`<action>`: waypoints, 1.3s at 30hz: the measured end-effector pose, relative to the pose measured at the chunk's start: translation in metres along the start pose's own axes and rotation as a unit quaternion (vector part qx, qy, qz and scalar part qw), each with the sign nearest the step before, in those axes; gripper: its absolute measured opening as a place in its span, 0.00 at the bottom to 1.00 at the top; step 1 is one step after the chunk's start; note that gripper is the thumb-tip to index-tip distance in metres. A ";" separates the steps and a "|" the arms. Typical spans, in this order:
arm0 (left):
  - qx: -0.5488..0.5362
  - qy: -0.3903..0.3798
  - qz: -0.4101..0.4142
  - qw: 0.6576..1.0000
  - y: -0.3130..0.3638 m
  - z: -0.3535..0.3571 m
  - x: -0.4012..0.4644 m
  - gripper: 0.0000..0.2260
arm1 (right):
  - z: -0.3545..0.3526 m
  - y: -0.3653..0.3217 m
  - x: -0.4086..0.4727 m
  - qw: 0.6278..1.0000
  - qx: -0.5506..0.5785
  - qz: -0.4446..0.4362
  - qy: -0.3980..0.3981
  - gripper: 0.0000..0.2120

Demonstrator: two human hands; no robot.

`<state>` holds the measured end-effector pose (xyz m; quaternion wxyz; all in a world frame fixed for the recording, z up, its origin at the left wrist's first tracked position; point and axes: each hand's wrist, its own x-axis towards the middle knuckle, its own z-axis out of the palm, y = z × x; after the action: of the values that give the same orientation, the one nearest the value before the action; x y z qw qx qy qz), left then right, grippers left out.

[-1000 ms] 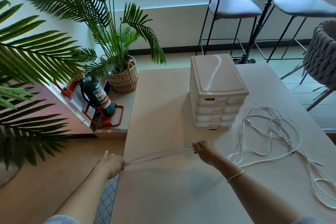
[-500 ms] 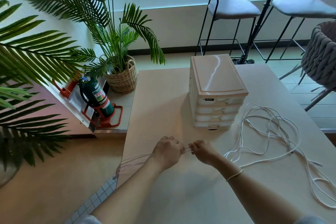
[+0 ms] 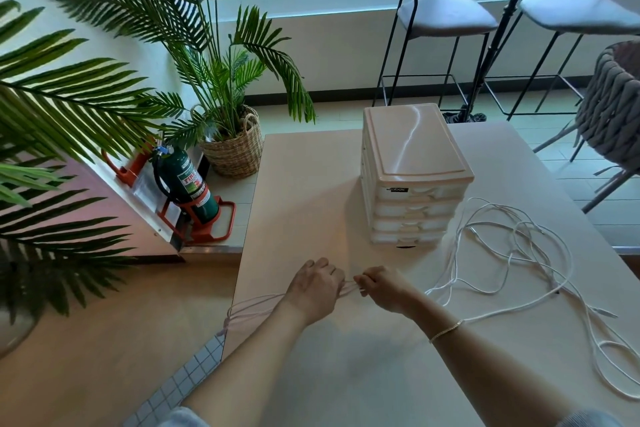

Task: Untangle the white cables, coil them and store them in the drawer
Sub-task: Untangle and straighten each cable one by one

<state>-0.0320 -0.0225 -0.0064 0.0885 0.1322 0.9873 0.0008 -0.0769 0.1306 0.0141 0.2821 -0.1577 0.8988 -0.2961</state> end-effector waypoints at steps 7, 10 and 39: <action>0.095 -0.042 -0.003 0.995 -0.027 0.010 -0.018 0.11 | 0.002 0.005 0.000 1.000 0.015 0.012 0.000 0.17; 0.102 -0.100 -0.059 0.988 -0.049 0.013 -0.039 0.09 | -0.001 0.009 0.000 0.999 0.026 0.019 0.002 0.16; -0.451 -0.168 -0.100 0.871 0.014 -0.018 0.011 0.14 | -0.007 0.008 0.003 0.996 0.048 0.013 -0.074 0.17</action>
<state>-0.0416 -0.0055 0.0103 0.3025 -0.0236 0.8575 0.4154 -0.0843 0.1383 0.0127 0.3588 -0.1539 0.8622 -0.3226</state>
